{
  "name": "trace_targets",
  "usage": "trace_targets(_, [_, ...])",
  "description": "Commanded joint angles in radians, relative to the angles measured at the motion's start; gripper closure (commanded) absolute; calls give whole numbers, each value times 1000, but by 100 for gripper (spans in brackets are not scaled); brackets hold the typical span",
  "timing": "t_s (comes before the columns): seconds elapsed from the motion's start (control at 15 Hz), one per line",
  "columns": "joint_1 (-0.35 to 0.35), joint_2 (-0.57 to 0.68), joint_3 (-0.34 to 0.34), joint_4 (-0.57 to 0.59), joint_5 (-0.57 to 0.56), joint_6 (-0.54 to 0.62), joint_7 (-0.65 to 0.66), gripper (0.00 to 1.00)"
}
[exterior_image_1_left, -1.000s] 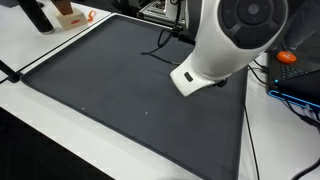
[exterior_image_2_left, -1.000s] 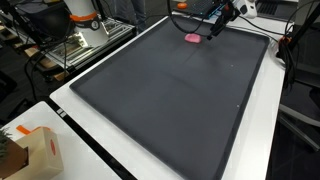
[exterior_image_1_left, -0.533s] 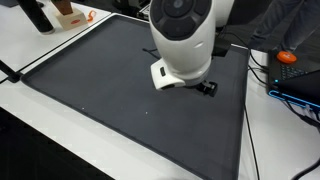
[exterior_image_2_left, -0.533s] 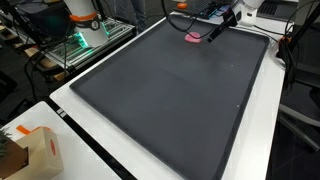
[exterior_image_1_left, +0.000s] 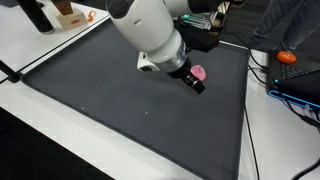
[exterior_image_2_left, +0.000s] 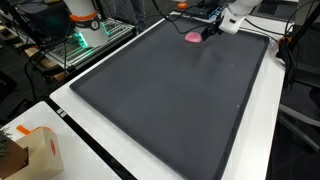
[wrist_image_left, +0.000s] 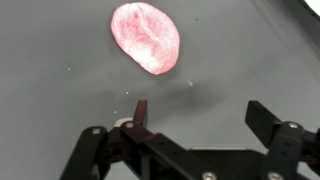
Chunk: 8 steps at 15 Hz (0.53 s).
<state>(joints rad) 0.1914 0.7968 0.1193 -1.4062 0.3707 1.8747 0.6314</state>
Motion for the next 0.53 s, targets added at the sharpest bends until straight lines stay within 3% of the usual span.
trace_targets(0.0, [-32, -141, -16, -238, 97, 93, 45, 0])
trace_targets(0.47, [-72, -284, -24, -522, 243, 246, 68, 0])
